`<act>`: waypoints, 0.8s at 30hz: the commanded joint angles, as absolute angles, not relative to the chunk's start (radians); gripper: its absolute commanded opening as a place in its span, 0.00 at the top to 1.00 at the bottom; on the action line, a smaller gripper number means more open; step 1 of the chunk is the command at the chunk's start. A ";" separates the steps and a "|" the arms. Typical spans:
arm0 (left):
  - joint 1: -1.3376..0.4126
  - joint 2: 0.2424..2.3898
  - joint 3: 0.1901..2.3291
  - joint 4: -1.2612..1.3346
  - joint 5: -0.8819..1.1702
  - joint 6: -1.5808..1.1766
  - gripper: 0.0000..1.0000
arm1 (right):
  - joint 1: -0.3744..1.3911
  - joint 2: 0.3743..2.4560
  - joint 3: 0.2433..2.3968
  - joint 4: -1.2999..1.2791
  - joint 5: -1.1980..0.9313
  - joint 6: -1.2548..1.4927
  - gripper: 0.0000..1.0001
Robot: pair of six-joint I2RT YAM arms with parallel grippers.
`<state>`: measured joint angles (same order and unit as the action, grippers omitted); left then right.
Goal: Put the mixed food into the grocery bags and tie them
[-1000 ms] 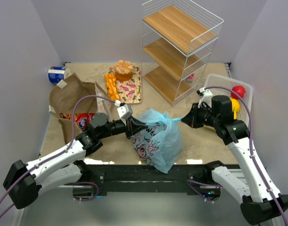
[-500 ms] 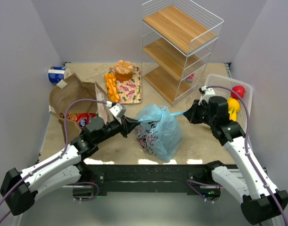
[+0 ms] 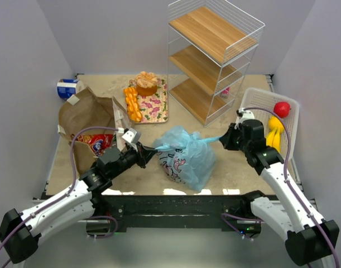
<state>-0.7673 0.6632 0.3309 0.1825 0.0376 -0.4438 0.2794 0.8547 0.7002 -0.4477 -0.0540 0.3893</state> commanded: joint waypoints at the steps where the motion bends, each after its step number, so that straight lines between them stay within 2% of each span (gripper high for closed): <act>1: -0.744 0.707 0.460 0.164 -0.058 -0.379 1.00 | 0.241 0.848 0.808 -0.417 0.169 0.362 1.00; 5: -0.741 0.735 0.502 0.175 -0.095 -0.354 1.00 | 0.229 0.870 0.822 -0.397 0.186 0.353 1.00; 10: -0.710 0.736 0.401 0.219 -0.083 -0.419 1.00 | 0.120 0.905 0.753 -0.348 0.097 0.371 1.00; 16: -0.687 0.638 0.315 0.149 -0.126 -0.451 1.00 | -0.012 0.907 0.669 -0.304 -0.023 0.382 1.00; 22: -0.689 0.666 0.331 0.143 -0.065 -0.411 1.00 | -0.026 0.907 0.689 -0.301 -0.052 0.370 1.00; 24: -0.687 0.684 0.347 0.205 0.059 -0.350 1.00 | -0.025 0.907 0.704 -0.308 -0.070 0.354 1.00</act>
<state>-0.6956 0.6525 0.3176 0.1505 -0.0513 -0.4236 -0.0246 0.9157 0.6617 -0.3500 -0.0563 0.3885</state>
